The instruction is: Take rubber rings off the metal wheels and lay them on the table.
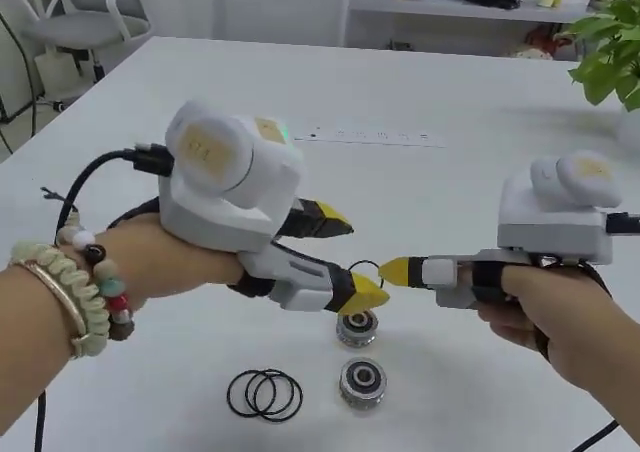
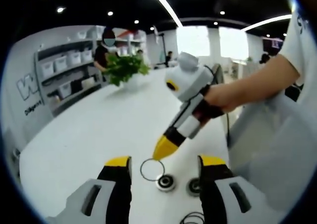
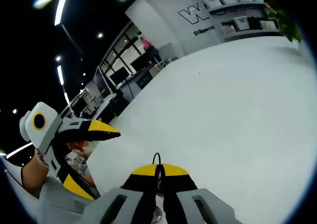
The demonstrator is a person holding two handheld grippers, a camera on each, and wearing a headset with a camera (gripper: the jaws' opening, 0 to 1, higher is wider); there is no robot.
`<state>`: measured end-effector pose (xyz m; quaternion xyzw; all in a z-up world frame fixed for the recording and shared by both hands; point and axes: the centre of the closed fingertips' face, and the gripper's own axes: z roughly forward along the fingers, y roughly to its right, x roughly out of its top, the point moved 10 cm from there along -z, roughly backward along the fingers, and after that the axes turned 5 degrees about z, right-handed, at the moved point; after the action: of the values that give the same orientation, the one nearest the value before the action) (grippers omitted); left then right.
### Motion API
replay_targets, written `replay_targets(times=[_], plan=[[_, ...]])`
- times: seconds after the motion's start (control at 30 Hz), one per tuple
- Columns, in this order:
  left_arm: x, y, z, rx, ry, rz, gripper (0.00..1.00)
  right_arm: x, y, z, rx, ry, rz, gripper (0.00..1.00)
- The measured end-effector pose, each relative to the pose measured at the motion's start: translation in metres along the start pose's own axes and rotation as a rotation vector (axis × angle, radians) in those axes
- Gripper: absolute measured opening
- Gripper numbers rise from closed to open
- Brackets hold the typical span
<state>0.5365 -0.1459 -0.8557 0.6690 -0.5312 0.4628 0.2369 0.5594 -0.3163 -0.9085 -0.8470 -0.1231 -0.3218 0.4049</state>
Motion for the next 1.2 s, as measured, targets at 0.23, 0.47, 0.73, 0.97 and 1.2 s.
replay_targets(times=[0.23,0.47,0.73,0.97,1.2], plan=[[0.009,0.002,-0.025,0.006,0.023,0.01,0.6,0.003,-0.005,-0.001,0.021,0.014,-0.005,0.0],[0.015,0.002,-0.055,0.046,0.037,0.047,0.64,0.004,-0.013,0.001,0.058,0.01,-0.018,0.0],[0.002,0.004,-0.095,0.123,0.028,0.038,0.64,0.002,-0.024,0.005,0.105,-0.007,-0.041,0.0],[-0.024,0.013,-0.117,0.163,-0.003,-0.013,0.65,-0.003,-0.034,0.009,0.144,-0.034,-0.053,0.0],[-0.055,0.028,-0.131,0.207,-0.026,-0.103,0.66,-0.01,-0.043,0.015,0.213,-0.059,-0.013,0.0]])
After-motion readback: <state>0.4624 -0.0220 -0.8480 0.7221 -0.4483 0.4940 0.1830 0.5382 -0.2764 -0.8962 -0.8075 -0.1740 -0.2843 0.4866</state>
